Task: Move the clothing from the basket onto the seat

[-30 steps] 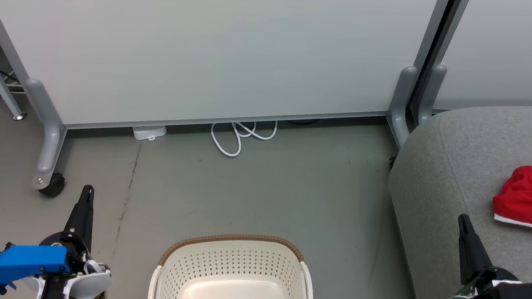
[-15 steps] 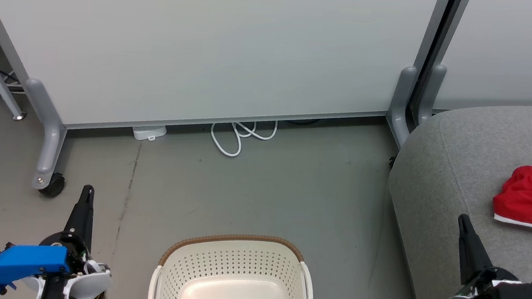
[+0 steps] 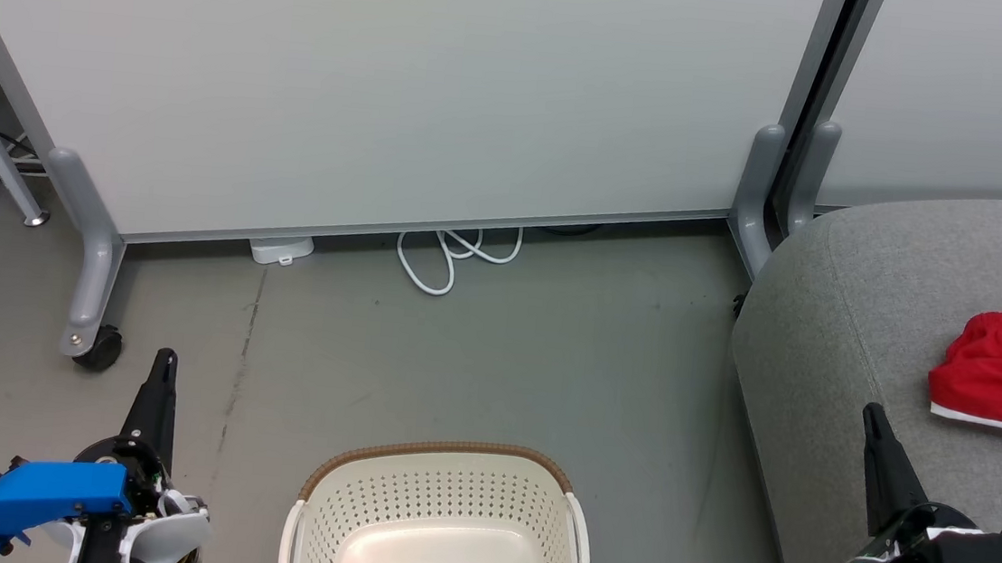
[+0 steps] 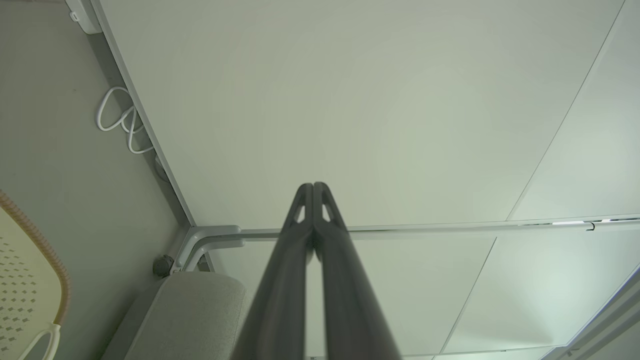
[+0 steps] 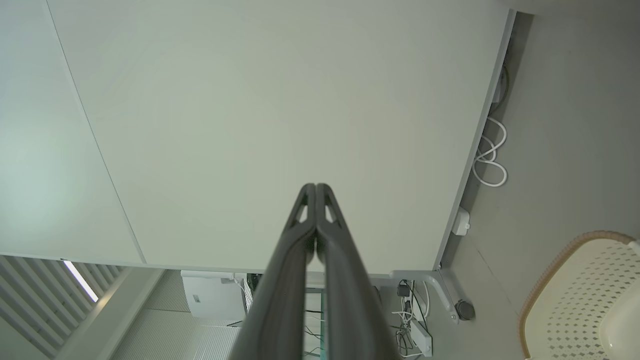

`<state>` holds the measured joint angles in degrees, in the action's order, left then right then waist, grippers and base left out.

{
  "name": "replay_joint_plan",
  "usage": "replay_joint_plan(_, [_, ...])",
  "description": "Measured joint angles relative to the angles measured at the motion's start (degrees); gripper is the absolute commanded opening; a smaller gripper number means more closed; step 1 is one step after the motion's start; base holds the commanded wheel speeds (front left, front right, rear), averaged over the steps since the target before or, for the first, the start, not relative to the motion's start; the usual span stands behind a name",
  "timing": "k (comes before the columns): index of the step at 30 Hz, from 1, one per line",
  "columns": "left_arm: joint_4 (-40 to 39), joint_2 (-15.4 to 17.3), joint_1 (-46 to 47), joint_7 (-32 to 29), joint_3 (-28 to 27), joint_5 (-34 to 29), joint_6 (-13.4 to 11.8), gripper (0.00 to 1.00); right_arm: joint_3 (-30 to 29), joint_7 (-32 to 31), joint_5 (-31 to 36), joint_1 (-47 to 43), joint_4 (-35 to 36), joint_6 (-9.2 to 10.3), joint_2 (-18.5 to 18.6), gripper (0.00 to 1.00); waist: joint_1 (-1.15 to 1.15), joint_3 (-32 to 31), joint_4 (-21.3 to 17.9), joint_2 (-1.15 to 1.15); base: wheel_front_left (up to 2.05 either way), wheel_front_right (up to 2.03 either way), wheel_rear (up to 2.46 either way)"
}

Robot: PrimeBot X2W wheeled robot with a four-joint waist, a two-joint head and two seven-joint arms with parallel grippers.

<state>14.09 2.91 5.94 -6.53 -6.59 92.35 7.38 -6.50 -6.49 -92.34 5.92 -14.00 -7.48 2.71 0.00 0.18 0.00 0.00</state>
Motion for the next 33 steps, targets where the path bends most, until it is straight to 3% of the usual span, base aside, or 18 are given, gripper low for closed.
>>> replay_joint_plan(33, [0.0, 0.0, 0.0, 0.0, 0.0, 0.0, 0.0, 0.00, 0.0, 0.0, 0.0, 0.0, 0.0, 0.00, 0.0, 0.00, 0.00, 0.0, 0.0, 0.00, 0.00, 0.00, 0.00])
